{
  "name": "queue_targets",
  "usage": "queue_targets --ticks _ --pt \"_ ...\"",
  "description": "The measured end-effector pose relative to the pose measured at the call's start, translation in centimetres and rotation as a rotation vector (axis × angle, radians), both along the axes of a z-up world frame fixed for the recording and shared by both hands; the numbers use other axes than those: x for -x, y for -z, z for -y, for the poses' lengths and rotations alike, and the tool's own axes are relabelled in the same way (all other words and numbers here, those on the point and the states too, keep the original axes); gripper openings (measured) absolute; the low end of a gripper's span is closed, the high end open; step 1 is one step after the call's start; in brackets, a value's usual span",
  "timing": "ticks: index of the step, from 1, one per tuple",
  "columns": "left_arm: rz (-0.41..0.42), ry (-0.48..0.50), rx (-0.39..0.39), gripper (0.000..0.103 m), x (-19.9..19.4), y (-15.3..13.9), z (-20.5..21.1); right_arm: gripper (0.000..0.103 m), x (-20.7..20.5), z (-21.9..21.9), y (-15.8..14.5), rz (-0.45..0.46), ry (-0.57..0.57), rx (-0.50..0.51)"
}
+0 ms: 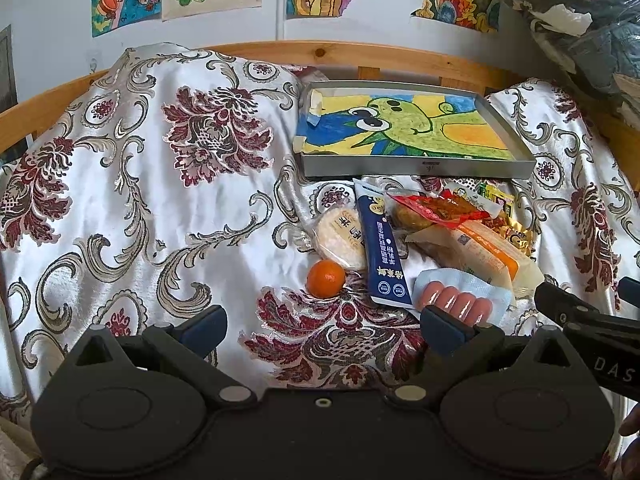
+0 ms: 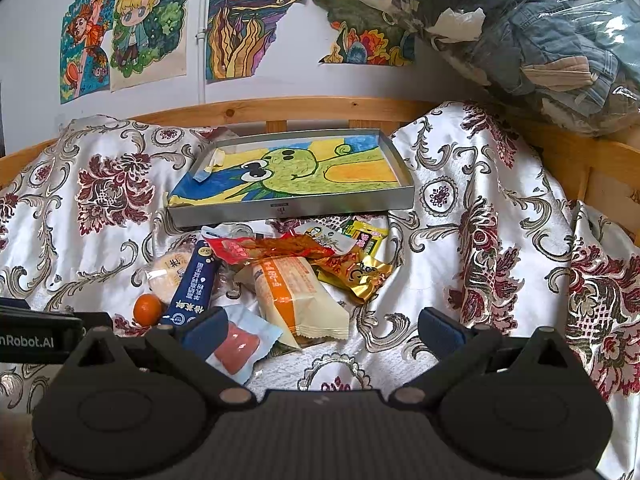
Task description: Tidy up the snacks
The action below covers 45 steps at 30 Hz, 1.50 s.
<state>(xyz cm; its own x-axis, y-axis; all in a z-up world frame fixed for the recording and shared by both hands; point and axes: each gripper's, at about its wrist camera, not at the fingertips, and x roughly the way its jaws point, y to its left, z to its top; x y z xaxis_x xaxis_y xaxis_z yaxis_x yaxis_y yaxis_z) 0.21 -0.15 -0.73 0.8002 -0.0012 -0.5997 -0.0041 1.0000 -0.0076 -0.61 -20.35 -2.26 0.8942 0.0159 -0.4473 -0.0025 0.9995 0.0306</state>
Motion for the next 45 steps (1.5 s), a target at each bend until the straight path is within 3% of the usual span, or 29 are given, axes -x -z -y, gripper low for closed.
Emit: queue_targets --ticks 28,39,42,45 --pt "-0.106 0.031 -0.031 0.102 -3.8 -0.1 0.4 0.103 -2.2 -0.3 -1.0 -0.039 -0.092 0.021" --pt "-0.104 0.124 -0.136 0.102 -7.0 -0.6 -0.7 0.103 -4.7 -0.6 -0.5 -0.099 -0.225 0.061" --pt "-0.115 0.186 -0.132 0.102 -8.0 -0.6 -1.4 0.103 -5.2 -1.1 -0.4 -0.089 -0.224 0.112" --pt "-0.121 0.216 -0.108 0.102 -9.0 -0.3 -1.7 0.103 -6.0 -0.7 -0.3 -0.084 -0.244 0.101"
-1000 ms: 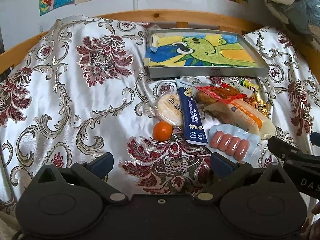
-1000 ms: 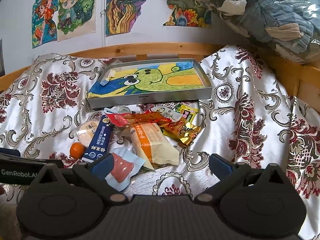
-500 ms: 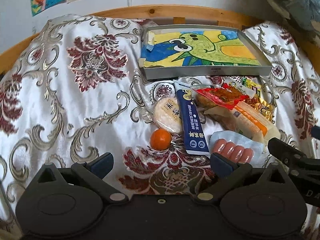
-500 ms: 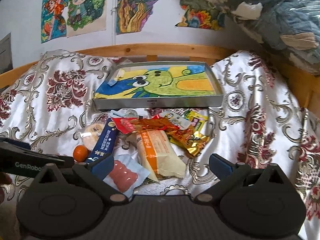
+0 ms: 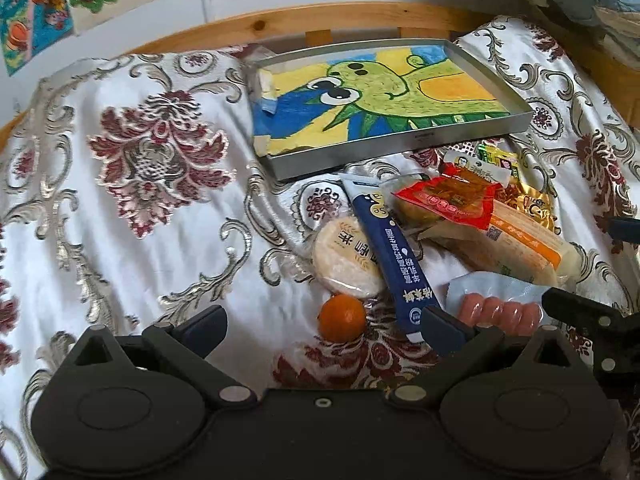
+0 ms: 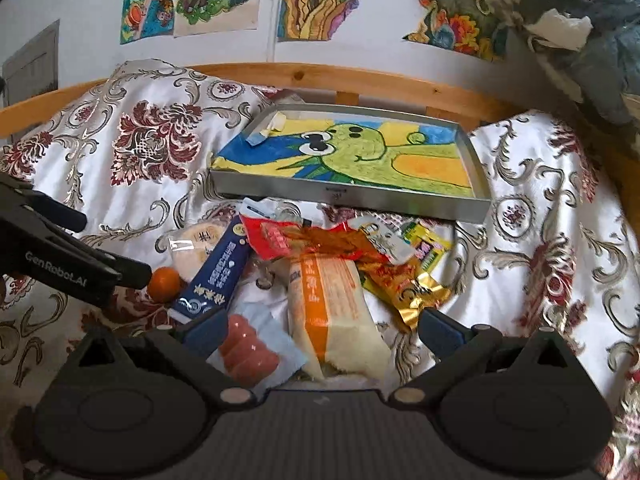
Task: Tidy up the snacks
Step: 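Grasp the orange-striped bread loaf with the right tool while the left tool grasps the blue stick pack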
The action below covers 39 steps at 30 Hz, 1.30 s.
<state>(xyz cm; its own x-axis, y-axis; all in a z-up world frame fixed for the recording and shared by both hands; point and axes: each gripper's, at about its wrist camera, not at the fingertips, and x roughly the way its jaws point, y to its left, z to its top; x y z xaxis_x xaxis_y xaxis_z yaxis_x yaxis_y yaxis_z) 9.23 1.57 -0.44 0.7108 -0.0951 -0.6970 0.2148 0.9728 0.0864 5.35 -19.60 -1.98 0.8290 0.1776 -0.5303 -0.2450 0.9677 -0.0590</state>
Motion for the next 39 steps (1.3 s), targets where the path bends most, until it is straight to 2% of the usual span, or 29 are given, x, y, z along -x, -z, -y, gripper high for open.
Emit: queue_targets --ticks 6,10,14,22,30,36,39 --pt "-0.011 0.021 0.088 0.102 -2.1 0.6 0.7 0.102 -2.0 1.0 0.8 -0.033 0.011 -0.039" --pt "-0.021 0.028 0.13 0.102 -3.6 1.0 1.5 0.094 -3.3 1.3 1.4 -0.047 0.017 -0.06" --pt "-0.042 0.026 0.159 0.1 -4.8 1.7 2.1 0.09 -4.3 1.7 2.1 -0.055 0.033 -0.086" --pt "-0.115 0.031 0.227 0.083 -5.5 3.1 2.0 0.082 -5.3 2.4 3.0 -0.077 0.038 -0.123" --pt "-0.133 0.036 0.285 0.064 -6.3 3.6 2.4 0.071 -6.1 1.3 3.3 -0.091 0.008 -0.12" --pt "-0.118 0.038 0.279 0.053 -6.8 3.9 3.1 0.064 -6.6 0.8 3.8 -0.101 0.001 -0.112" --pt "-0.119 0.027 0.272 0.053 -7.2 4.0 3.3 0.064 -7.0 0.8 4.1 -0.113 0.003 -0.12"
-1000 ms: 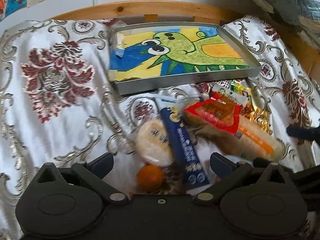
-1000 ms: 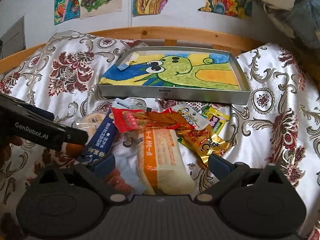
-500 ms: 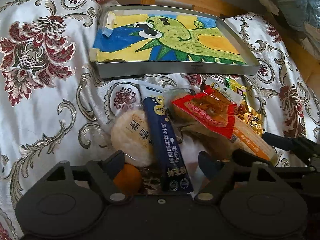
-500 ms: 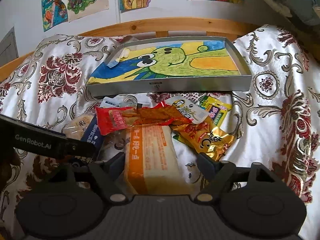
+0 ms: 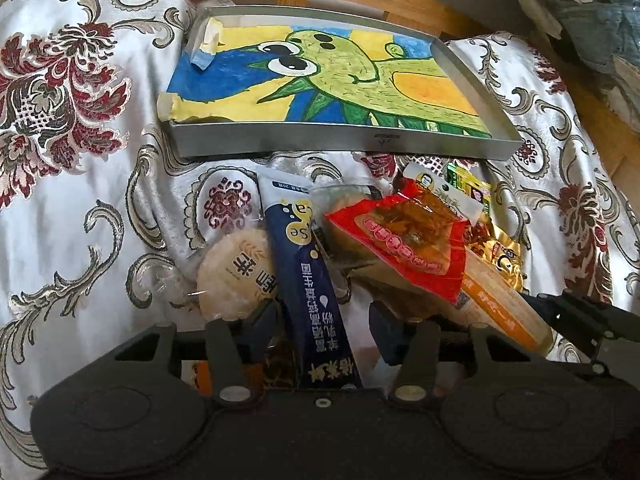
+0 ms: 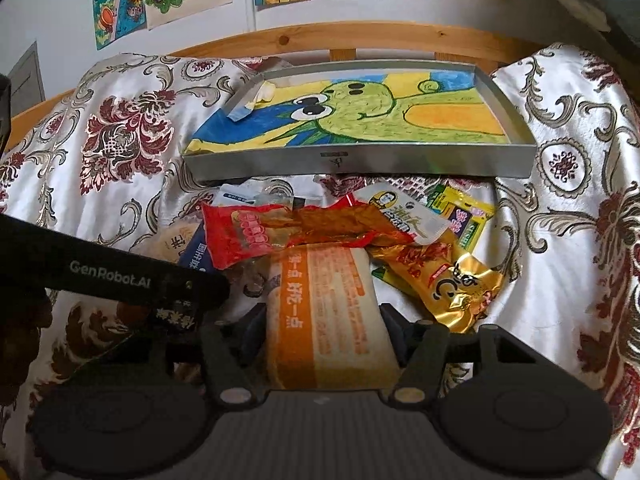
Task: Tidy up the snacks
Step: 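Grasp the orange-striped bread loaf with the right tool while the left tool grasps the blue stick pack, then lift the bread loaf and blue stick pack and carry both toward the metal tray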
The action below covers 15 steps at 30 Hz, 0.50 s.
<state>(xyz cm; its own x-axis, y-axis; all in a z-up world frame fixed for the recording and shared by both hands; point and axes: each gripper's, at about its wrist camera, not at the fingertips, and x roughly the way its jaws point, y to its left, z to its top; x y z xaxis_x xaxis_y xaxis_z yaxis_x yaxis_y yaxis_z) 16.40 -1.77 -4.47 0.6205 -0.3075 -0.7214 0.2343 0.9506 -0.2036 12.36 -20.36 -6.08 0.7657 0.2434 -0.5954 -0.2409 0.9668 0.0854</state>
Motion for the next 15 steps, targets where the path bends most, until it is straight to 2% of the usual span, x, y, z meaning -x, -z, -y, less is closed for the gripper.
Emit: queue_targets --ticks 7,9,15 --pt "0.019 0.013 -0.064 0.051 0.14 0.24 0.76 0.058 -0.02 -0.11 0.33 0.001 0.007 0.013" --pt "0.028 0.005 -0.085 0.038 0.23 0.24 0.73 0.056 0.06 0.0 0.29 0.001 0.009 0.01" --pt "0.044 0.004 -0.088 0.029 0.55 0.25 0.44 0.054 0.61 -0.25 -0.09 0.027 0.0 0.056"
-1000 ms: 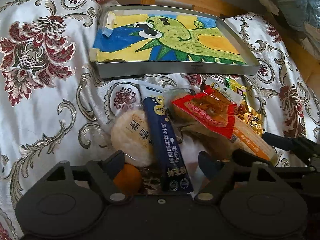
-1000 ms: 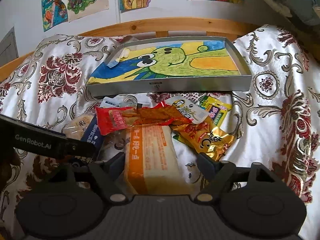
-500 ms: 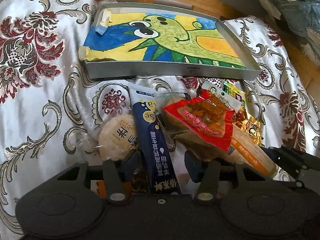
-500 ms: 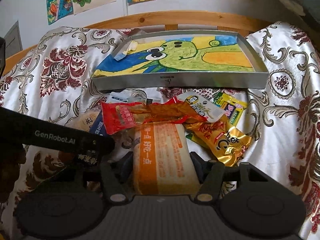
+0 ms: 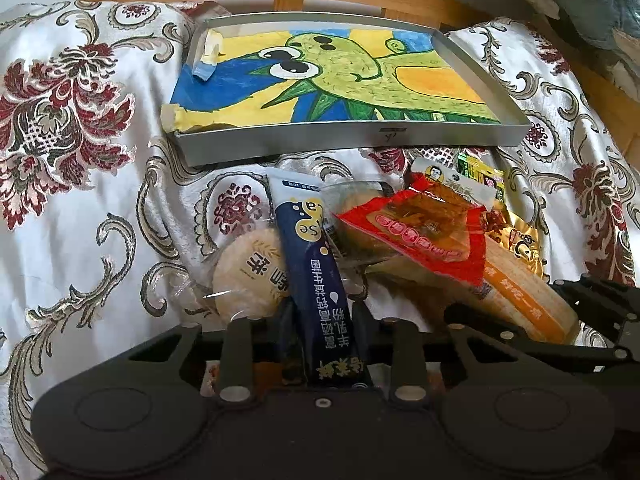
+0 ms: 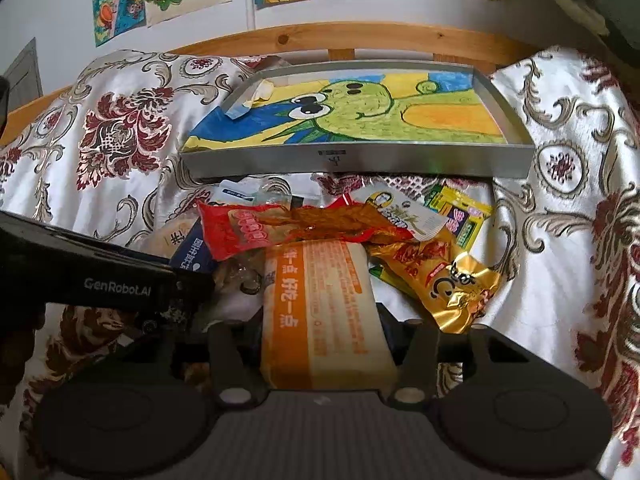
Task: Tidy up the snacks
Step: 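Lift the bread loaf and blue stick pack and carry both toward the metal tray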
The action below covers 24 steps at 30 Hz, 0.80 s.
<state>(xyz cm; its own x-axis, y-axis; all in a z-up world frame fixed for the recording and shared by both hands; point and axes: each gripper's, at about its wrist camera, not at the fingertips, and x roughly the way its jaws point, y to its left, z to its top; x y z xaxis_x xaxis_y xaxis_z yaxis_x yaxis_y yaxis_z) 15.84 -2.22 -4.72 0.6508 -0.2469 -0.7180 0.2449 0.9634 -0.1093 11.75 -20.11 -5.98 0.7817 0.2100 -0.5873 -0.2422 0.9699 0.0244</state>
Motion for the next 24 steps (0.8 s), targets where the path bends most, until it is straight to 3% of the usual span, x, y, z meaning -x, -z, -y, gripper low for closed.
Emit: queue_targets --ticks 9,17,24 --pt "0.032 0.029 -0.003 0.021 1.1 -0.5 0.4 0.054 1.6 -1.1 -1.1 0.082 -0.051 0.183" --pt "0.092 0.054 -0.074 0.017 3.0 -1.2 1.0 0.054 3.6 -2.6 -2.3 0.25 -0.078 0.4" --pt "0.165 0.065 -0.169 0.015 4.3 -1.6 1.5 0.054 4.1 -2.4 -3.3 0.306 -0.067 0.409"
